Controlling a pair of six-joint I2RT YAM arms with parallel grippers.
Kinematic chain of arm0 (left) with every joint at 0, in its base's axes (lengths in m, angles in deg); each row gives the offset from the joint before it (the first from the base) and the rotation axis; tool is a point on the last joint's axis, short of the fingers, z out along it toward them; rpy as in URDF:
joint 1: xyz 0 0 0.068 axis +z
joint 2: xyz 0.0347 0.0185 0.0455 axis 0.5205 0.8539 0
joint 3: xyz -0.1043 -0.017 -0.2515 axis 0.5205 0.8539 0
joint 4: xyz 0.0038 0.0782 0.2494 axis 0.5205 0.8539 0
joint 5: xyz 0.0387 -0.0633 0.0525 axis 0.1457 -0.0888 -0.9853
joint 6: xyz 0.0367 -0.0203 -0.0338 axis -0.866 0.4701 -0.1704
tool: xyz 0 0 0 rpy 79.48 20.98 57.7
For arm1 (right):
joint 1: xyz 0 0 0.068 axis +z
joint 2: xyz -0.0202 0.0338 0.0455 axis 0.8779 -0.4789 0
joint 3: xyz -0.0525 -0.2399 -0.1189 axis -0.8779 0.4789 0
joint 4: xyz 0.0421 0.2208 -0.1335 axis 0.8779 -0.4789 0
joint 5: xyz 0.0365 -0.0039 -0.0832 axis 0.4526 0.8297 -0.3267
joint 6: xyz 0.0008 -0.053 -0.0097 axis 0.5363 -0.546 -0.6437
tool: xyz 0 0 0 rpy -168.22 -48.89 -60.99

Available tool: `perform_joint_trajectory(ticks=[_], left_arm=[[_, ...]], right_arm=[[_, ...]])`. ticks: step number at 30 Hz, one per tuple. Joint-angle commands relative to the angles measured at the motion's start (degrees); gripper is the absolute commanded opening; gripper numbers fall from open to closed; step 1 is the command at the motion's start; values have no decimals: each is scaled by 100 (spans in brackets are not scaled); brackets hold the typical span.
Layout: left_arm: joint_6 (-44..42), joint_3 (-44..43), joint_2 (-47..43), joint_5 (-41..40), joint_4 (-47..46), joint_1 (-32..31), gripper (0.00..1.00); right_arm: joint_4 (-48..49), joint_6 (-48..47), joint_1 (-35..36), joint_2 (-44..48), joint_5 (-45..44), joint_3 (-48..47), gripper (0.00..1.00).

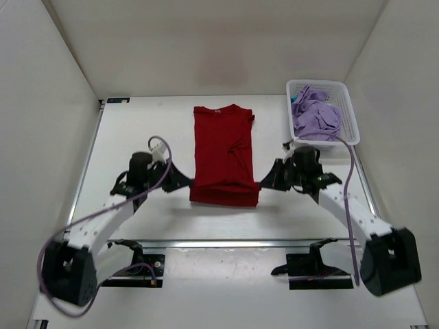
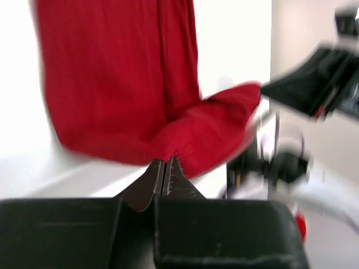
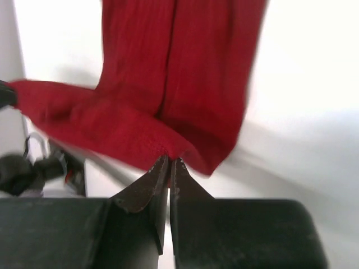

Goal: Fold and stack the t-shirts
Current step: Grab the bottom of the folded rectangular tshirt with both arms, then fold the folded rectangular tshirt in 1/3 of the way

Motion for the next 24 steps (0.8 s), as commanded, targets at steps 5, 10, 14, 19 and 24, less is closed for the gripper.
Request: perform_joint_trajectory(ticks=[5, 10, 14, 19, 24], left_arm=[[-422, -2045, 2667, -715, -1061, 130, 0], [-475, -2953, 3882, -918, -1132, 253, 0], [-519, -3489, 4734, -1067, -1114, 375, 0], [-493, -3797, 5359, -1190, -1201, 560, 0], [-247, -3772, 5545, -928, -1569, 727, 18]], right_arm=[[922, -978, -638, -2456, 206, -1989, 1], [1046, -978, -894, -3619, 399, -2984, 0], [968, -1022, -1008, -4453, 584, -3696, 0], [993, -1023, -1061, -5333, 594, -4338, 0], [748, -1118, -1044, -5650, 445, -4743, 7]])
